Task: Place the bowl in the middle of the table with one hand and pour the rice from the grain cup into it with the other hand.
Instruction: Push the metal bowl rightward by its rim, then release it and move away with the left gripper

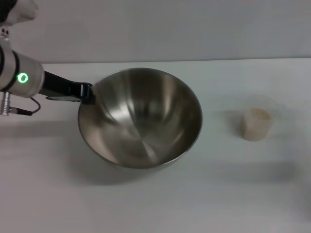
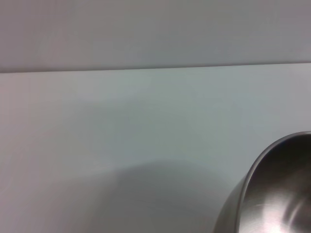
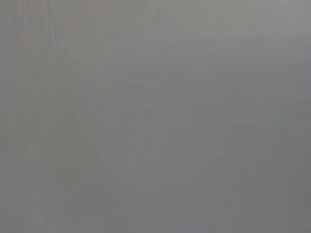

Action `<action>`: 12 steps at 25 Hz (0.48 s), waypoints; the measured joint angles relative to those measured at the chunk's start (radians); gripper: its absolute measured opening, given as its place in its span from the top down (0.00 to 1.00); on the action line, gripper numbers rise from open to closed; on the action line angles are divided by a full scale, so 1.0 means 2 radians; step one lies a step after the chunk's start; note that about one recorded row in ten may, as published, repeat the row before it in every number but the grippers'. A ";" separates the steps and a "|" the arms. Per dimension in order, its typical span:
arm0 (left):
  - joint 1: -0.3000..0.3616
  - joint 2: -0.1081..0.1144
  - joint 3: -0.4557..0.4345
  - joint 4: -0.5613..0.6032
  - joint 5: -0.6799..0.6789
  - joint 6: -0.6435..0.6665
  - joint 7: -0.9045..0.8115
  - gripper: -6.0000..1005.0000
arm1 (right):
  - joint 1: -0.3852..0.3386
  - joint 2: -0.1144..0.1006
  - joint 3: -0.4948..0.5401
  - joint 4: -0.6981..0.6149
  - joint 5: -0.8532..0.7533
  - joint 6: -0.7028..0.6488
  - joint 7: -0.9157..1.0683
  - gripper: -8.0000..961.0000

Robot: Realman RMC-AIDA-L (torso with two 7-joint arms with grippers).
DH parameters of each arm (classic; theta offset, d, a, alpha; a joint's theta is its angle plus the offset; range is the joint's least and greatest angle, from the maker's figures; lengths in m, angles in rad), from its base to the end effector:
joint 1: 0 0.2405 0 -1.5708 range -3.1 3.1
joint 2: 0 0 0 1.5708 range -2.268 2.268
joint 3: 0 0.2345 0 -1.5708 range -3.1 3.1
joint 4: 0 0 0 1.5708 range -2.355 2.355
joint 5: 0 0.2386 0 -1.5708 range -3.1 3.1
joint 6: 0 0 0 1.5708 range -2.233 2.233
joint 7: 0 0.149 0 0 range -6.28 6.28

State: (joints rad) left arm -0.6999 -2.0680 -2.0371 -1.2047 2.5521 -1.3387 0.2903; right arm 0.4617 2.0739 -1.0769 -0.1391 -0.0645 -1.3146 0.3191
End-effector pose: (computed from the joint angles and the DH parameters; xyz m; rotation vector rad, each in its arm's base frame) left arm -0.1623 0.4312 0.0487 -2.1926 -1.3868 -0.0283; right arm 0.3436 0.3536 0.0730 -1.2177 0.4809 0.8843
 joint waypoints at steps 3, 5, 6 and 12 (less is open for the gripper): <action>0.000 0.000 0.031 0.005 -0.002 0.023 -0.018 0.95 | 0.000 0.000 0.000 0.000 -0.002 0.000 0.000 0.15; 0.000 0.000 0.038 0.005 -0.003 0.027 -0.023 0.95 | 0.000 0.000 0.000 -0.001 -0.002 0.000 0.000 0.15; 0.000 0.000 0.045 0.005 -0.003 0.031 -0.027 0.95 | 0.000 0.000 0.000 -0.002 -0.003 0.000 0.000 0.15; -0.008 -0.001 0.068 0.022 -0.004 0.043 -0.039 0.95 | 0.000 0.000 0.000 -0.005 -0.004 0.000 0.000 0.15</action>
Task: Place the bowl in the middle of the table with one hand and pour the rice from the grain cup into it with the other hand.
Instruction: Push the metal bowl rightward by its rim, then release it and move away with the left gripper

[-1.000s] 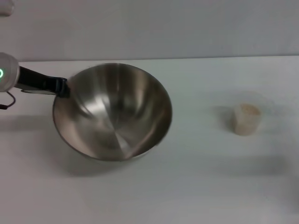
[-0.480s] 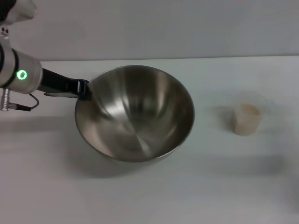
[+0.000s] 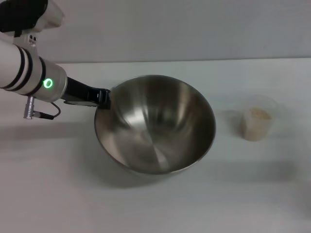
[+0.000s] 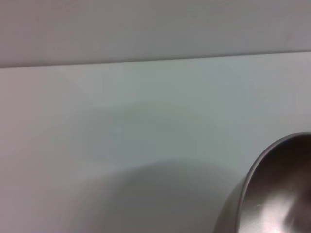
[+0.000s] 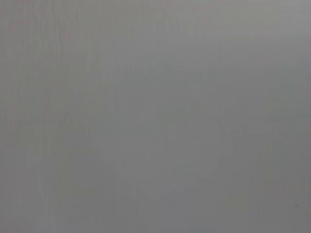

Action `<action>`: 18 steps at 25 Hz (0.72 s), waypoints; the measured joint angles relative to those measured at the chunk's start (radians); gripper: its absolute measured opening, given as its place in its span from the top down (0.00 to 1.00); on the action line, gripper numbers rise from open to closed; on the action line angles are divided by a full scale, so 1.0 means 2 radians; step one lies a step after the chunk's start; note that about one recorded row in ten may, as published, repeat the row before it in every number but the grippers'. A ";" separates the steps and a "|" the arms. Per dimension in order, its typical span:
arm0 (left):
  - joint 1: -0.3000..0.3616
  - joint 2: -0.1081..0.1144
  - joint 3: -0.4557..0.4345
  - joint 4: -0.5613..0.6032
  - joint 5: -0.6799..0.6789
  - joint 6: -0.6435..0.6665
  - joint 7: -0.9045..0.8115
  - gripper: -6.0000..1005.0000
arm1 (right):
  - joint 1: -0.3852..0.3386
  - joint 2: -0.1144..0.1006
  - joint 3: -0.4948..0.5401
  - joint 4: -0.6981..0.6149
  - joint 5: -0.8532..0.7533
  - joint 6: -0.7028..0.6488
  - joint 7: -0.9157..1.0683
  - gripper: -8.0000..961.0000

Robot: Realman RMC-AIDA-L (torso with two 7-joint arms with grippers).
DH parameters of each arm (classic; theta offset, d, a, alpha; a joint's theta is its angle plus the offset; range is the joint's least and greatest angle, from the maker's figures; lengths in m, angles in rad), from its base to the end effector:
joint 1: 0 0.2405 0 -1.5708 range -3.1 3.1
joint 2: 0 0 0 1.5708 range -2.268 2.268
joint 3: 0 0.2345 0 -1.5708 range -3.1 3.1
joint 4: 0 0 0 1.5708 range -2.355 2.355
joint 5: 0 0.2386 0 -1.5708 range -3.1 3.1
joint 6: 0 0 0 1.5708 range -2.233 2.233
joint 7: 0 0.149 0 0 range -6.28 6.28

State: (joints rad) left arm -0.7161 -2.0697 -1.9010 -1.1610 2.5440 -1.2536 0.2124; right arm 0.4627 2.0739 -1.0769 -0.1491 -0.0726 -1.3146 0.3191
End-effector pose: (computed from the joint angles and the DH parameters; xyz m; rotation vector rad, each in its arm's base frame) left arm -0.1493 0.4335 0.0176 -2.2086 -1.3681 0.0073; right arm 0.3406 0.3557 0.0740 -1.2244 0.4688 0.8904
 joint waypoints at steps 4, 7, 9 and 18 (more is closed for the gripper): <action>-0.003 -0.001 0.005 0.007 -0.009 0.005 -0.001 0.95 | 0.000 0.000 0.000 0.000 0.000 0.000 0.000 0.15; -0.003 -0.001 0.007 0.008 -0.011 0.010 -0.005 0.95 | 0.000 0.000 0.000 0.000 -0.001 0.000 0.000 0.15; -0.003 -0.001 0.010 0.009 -0.011 0.012 -0.007 0.95 | 0.000 0.000 0.000 0.000 -0.001 0.000 0.000 0.15; -0.003 0.000 0.023 0.018 -0.011 0.023 -0.008 0.95 | 0.000 -0.001 0.000 0.000 -0.001 -0.002 0.000 0.15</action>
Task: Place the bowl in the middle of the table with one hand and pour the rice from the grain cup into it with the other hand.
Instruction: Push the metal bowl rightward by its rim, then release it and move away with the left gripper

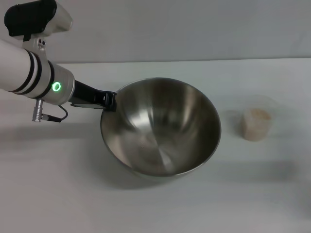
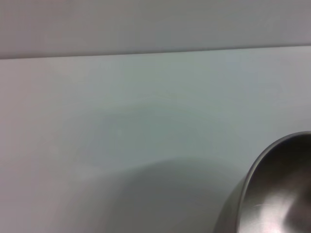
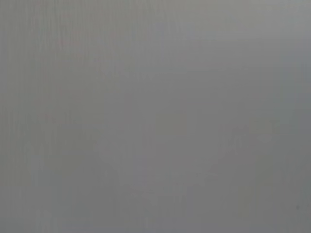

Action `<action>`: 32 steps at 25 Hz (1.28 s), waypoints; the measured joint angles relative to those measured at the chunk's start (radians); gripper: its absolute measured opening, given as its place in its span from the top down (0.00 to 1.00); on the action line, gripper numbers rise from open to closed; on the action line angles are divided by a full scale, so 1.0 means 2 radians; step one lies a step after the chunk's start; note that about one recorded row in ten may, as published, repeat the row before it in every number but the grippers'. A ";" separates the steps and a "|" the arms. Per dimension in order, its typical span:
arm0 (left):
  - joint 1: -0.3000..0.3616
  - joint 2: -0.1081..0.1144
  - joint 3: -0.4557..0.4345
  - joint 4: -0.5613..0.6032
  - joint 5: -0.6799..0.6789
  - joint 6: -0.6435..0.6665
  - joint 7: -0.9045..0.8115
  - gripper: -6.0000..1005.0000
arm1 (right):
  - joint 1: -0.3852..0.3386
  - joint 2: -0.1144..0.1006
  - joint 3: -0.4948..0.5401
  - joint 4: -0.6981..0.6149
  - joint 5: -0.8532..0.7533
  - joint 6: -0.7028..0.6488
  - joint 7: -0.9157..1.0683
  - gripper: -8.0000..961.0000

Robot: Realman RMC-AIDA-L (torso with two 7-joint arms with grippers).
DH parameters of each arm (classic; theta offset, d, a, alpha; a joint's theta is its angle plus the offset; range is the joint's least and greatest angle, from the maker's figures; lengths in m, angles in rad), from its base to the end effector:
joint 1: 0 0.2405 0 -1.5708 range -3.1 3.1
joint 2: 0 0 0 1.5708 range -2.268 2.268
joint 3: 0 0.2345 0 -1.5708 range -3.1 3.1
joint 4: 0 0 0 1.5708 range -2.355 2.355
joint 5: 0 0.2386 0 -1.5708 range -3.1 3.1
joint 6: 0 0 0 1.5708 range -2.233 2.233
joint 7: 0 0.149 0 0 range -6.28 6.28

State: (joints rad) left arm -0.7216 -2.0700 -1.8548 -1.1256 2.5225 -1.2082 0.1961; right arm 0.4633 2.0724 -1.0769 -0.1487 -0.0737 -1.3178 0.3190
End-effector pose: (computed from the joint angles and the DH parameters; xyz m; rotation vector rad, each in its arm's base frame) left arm -0.1477 0.4340 0.0037 -2.2187 -1.3719 0.0049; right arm 0.3402 0.3559 0.0747 -1.2251 0.4642 0.8918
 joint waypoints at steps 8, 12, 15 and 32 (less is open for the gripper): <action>0.000 0.002 0.008 0.001 0.005 0.003 0.001 0.95 | 0.000 0.000 0.000 0.000 0.000 0.000 0.000 0.15; 0.000 0.002 0.008 0.001 0.005 0.004 0.002 0.95 | 0.000 0.000 0.000 0.000 0.000 -0.001 0.000 0.15; 0.000 0.002 0.009 0.002 0.005 0.004 0.002 0.95 | 0.000 0.000 0.000 0.000 0.000 -0.001 0.000 0.15; -0.006 0.003 0.005 0.011 0.010 0.001 0.003 0.95 | -0.002 0.001 -0.003 0.000 0.000 -0.003 0.000 0.15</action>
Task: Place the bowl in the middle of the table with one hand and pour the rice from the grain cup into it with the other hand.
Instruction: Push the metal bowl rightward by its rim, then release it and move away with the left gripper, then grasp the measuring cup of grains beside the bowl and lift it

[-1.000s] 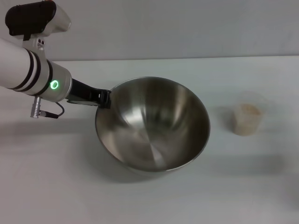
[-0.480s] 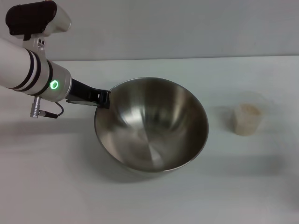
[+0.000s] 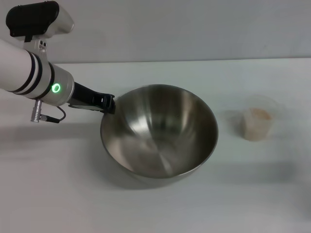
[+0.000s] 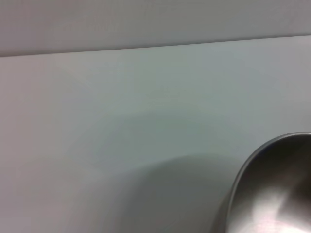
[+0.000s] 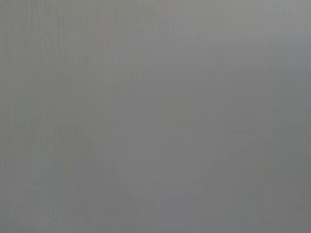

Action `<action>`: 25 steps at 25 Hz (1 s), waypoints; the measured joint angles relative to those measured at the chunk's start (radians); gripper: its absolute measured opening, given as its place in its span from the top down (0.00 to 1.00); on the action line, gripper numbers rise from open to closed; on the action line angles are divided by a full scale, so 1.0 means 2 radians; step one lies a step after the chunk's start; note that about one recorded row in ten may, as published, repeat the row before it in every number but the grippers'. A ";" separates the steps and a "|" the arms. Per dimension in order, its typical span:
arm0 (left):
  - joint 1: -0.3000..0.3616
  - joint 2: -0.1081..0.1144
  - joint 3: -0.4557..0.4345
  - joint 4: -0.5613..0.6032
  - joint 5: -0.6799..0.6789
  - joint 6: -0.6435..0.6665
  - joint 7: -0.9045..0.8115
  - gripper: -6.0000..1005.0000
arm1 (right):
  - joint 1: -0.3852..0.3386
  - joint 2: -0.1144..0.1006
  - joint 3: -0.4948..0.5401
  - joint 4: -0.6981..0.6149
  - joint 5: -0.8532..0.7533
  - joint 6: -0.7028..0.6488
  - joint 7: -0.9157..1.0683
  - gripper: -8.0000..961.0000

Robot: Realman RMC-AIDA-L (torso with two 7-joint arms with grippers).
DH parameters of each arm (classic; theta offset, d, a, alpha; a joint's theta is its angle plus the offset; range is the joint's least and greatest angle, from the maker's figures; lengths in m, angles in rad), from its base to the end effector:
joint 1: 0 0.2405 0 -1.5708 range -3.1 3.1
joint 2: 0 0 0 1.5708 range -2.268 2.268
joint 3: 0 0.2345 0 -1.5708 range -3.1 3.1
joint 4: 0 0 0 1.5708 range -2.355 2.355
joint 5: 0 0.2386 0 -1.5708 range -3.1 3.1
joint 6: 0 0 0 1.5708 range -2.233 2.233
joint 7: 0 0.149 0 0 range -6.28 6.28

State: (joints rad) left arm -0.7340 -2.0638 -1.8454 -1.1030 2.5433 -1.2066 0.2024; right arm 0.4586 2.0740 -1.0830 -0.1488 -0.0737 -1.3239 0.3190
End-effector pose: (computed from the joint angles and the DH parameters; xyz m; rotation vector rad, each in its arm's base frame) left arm -0.1513 0.4353 0.0020 -2.2190 -1.3519 0.0495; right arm 0.3403 0.3541 0.0736 -1.2288 0.4617 0.8929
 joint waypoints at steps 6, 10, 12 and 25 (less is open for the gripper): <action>0.001 0.001 -0.001 -0.005 0.000 0.000 0.002 0.87 | -0.001 0.000 -0.001 0.000 0.000 0.000 0.000 0.15; 0.004 0.001 -0.002 -0.011 0.000 0.000 0.002 0.86 | -0.001 0.000 0.000 0.000 0.000 0.000 0.000 0.15; 0.015 0.004 -0.005 -0.036 0.000 -0.001 0.003 0.83 | -0.002 0.000 0.000 0.000 0.000 0.000 0.000 0.15; 0.150 0.000 -0.030 -0.209 -0.060 0.124 0.067 0.79 | -0.002 0.001 0.002 0.000 0.000 0.004 0.000 0.15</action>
State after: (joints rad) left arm -0.4338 -2.0635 -1.9048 -1.5205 2.4224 -0.9581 0.3360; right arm 0.4556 2.0750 -1.0793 -0.1488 -0.0735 -1.3151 0.3191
